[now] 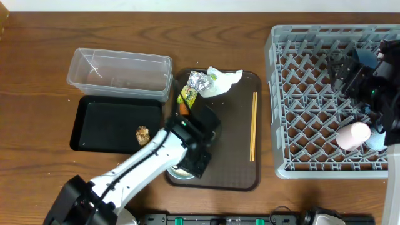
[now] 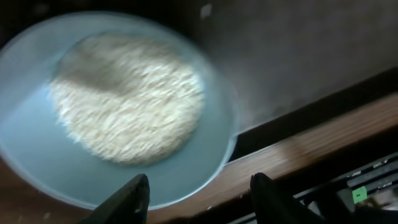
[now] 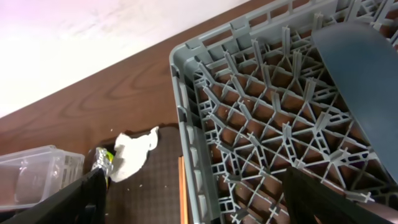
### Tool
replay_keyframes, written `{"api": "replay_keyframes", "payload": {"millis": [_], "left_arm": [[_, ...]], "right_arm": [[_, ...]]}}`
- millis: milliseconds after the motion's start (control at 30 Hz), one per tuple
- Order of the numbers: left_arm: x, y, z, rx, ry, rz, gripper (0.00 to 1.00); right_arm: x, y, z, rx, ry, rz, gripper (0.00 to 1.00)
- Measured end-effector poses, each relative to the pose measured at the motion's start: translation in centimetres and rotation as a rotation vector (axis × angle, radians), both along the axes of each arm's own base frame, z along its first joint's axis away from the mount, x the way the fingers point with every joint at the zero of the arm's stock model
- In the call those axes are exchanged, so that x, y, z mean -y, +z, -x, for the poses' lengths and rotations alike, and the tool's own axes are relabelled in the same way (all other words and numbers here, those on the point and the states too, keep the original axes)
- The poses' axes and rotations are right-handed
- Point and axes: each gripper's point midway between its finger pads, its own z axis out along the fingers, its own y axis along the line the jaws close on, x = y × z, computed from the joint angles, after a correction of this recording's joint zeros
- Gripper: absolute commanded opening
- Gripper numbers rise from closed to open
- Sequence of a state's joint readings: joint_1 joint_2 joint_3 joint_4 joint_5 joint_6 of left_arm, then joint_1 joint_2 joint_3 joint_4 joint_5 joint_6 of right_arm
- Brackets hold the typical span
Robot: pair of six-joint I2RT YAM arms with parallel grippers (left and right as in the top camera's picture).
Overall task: Sort waste into correct bins and load items into the dishwasher rack
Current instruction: 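Grasp white bowl with left gripper and lift it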
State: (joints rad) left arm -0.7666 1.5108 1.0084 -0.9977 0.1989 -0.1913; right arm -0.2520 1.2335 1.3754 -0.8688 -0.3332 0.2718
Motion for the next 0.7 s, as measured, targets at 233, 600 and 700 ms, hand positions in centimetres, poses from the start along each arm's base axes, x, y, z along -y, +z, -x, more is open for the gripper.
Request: {"api": "replay_keyframes", "payload": {"millis": [233, 600, 700], "left_arm": [[1.7, -0.1, 0.7, 0.05, -0.091, 0.007, 0.54], [0.8, -3.7, 0.7, 0.037, -0.109, -0.07, 0.11], [0.7, -4.6, 1.0, 0.005, -0.136, -0.089, 0.11]], "right_arm": [[0.0, -1.0, -0.7, -0.029, 0.002, -0.02, 0.82], [-0.4, -1.0, -0.7, -0.026, 0.017, -0.04, 0.81], [-0.4, -0.9, -0.7, -0.027, 0.014, -0.048, 0.81]]}}
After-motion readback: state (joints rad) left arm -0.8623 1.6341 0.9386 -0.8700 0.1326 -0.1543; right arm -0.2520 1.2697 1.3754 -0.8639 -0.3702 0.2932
